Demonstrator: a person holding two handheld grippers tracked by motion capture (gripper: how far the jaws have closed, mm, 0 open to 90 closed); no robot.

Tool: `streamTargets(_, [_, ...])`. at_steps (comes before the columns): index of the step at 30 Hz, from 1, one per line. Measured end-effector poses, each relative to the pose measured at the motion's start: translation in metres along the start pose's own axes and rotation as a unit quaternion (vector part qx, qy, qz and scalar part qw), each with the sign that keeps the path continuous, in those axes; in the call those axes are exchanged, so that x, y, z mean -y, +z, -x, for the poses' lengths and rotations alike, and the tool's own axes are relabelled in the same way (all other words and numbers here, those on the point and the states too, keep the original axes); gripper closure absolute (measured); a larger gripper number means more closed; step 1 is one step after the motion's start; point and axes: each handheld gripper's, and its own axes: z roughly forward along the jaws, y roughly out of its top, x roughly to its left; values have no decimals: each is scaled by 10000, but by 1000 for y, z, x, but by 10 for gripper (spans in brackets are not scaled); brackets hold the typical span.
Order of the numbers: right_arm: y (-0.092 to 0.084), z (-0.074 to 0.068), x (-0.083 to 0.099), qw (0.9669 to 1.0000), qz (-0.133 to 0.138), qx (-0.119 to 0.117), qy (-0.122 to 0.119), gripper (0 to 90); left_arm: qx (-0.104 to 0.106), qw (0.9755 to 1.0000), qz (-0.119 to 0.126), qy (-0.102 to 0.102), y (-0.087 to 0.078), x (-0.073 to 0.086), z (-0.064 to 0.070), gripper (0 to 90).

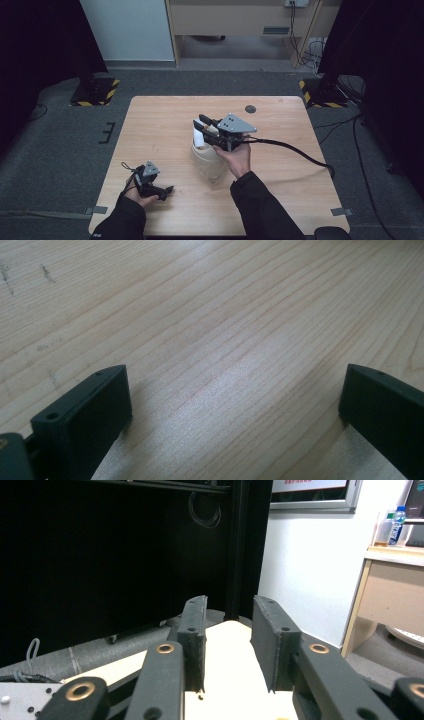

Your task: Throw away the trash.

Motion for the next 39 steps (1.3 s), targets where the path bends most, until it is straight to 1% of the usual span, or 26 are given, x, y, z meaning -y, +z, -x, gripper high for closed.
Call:
streamTargets(5, [-6, 1, -5, 9999, 147, 55, 20, 631, 3, 10000, 3, 5, 0, 0, 0, 0])
streamTargets(10, [-16, 5, -17, 9992, 345, 166, 97, 581, 8, 10000, 12, 4, 0, 0, 0, 0])
streamTargets(16, [-29, 14, -32, 9989, 340, 321, 51, 560, 7, 10000, 16, 3, 0, 0, 0, 0])
streamTargets(19, [-35, 18, -36, 9988, 253, 417, 6, 557, 8, 10000, 20, 2, 0, 0, 0, 0])
streamTargets(21, [-39, 22, -35, 9986, 237, 470, 41, 556, 8, 10000, 20, 2, 0, 0, 0, 0])
streamTargets(24, [-46, 28, -30, 9983, 141, 557, 83, 552, 7, 10000, 17, 3, 0, 0, 0, 0])
streamTargets(32, [-56, 37, -13, 9977, -27, 632, 246, 513, 5, 10000, 16, 1, 0, 0, 0, 0])
streamTargets(34, [-58, 39, -10, 9974, -68, 668, 253, 509, 5, 10000, 16, 1, 0, 0, 0, 0])
streamTargets(37, [-61, 43, -6, 9969, -154, 764, 136, 519, 5, 10000, 19, 1, 0, 0, 0, 0])
streamTargets(39, [-64, 46, -3, 9962, -221, 827, 127, 517, 5, 10000, 18, 2, 0, 0, 0, 0])
